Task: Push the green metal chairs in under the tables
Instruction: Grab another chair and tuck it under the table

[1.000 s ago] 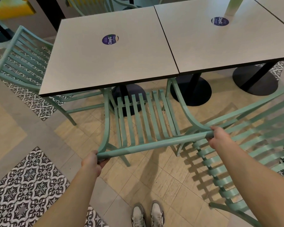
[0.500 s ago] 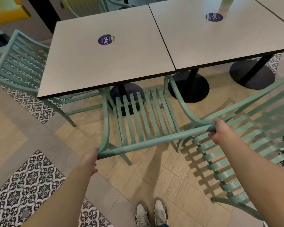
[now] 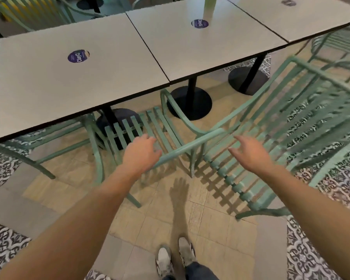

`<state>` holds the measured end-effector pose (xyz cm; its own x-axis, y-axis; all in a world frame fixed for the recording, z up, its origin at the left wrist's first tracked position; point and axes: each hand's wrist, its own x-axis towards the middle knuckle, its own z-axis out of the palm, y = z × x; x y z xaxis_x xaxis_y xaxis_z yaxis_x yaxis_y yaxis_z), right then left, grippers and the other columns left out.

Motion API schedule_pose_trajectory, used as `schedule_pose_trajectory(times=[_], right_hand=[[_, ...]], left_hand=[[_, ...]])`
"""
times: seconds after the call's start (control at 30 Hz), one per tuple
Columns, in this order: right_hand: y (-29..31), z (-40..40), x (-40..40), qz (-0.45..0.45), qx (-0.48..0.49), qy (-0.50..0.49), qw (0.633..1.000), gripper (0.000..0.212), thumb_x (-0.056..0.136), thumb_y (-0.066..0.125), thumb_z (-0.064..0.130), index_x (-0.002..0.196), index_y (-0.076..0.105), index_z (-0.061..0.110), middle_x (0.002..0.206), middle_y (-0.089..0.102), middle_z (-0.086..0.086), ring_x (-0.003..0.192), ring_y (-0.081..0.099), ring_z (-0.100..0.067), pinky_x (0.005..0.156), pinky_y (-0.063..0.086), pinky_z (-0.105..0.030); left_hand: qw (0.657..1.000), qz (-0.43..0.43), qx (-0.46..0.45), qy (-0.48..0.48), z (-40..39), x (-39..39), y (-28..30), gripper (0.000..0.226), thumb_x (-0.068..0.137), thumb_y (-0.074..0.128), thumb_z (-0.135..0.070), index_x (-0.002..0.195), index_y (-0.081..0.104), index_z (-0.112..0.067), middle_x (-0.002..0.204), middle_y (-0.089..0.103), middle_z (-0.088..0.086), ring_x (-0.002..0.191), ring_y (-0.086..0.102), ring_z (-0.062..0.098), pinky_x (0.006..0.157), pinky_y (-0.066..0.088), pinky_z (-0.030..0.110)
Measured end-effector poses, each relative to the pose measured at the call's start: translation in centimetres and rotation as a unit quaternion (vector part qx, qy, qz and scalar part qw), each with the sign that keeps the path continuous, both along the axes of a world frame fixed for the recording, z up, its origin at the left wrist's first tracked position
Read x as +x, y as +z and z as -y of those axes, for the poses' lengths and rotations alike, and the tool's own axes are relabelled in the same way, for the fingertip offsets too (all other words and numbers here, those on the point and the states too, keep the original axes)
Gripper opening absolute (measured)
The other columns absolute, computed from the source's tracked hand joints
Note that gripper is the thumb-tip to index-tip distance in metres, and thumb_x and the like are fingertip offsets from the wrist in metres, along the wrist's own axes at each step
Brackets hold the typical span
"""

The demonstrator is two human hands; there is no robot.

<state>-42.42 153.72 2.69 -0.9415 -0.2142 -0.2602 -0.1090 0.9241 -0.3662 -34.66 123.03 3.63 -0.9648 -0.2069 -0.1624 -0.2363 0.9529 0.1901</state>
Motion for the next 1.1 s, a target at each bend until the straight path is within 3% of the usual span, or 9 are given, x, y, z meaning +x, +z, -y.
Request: schedule_pose_trajectory(times=[0.17,0.4,0.57,0.77,0.93,1.1], right_hand=[[1.5,-5.7,3.9,-0.043,0.066,0.016,0.997,0.056,0.095,0.049,0.045,0.144,0.039,0.019,0.145,0.043,-0.005,0.132,0.040,-0.025,0.109,0.035,-0.039],[3.5,-19.3,5.6,-0.083,0.076,-0.065,0.991,0.054,0.093,0.054,0.037,0.141,0.045,0.014,0.140,0.049,-0.008,0.129,0.043,-0.028,0.107,0.035,-0.039],[4.2,-32.0,5.1,-0.108,0.095,-0.079,0.986,0.056,0.091,0.056,0.036,0.142,0.044,0.017,0.141,0.048,-0.007,0.130,0.042,-0.025,0.111,0.034,-0.039],[7.6,-45.1,1.2,-0.127,0.146,-0.036,0.980,0.056,0.091,0.056,0.037,0.142,0.042,0.018,0.140,0.048,-0.006,0.131,0.041,-0.025,0.112,0.031,-0.043],[8.2,-51.3,-5.6,-0.137,0.158,-0.022,0.978,0.056,0.093,0.054,0.036,0.145,0.040,0.020,0.143,0.045,-0.004,0.132,0.039,-0.023,0.113,0.029,-0.040],[5.6,-55.7,-13.3,-0.116,0.164,0.015,0.980,0.055,0.092,0.054,0.034,0.144,0.040,0.020,0.142,0.044,-0.004,0.133,0.038,-0.023,0.114,0.027,-0.041]], left_hand=[[0.981,-0.024,-0.041,-0.186,-9.8,-2.2,1.1,0.042,0.095,0.049,-0.043,0.128,0.055,-0.019,0.118,0.056,0.003,0.109,0.053,0.021,0.090,0.046,0.038],[0.953,-0.034,-0.029,-0.299,-24.2,-4.6,2.7,0.041,0.092,0.050,-0.040,0.124,0.057,-0.015,0.116,0.057,0.004,0.108,0.055,0.026,0.086,0.045,0.040],[0.943,-0.023,-0.070,-0.323,-37.0,-7.9,3.3,0.045,0.095,0.046,-0.042,0.130,0.053,-0.015,0.124,0.055,0.007,0.115,0.053,0.030,0.090,0.043,0.042],[0.946,-0.043,-0.062,-0.316,-52.0,-12.1,5.7,0.041,0.094,0.048,-0.041,0.123,0.054,-0.013,0.120,0.056,0.010,0.114,0.053,0.032,0.090,0.043,0.041],[0.934,-0.048,-0.110,-0.336,-59.4,-18.5,6.1,0.044,0.095,0.046,-0.042,0.127,0.052,-0.012,0.126,0.055,0.011,0.116,0.051,0.032,0.091,0.043,0.042],[0.948,-0.028,-0.105,-0.300,-64.2,-27.0,3.7,0.046,0.095,0.046,-0.043,0.129,0.051,-0.012,0.128,0.053,0.011,0.120,0.048,0.032,0.096,0.040,0.045]])
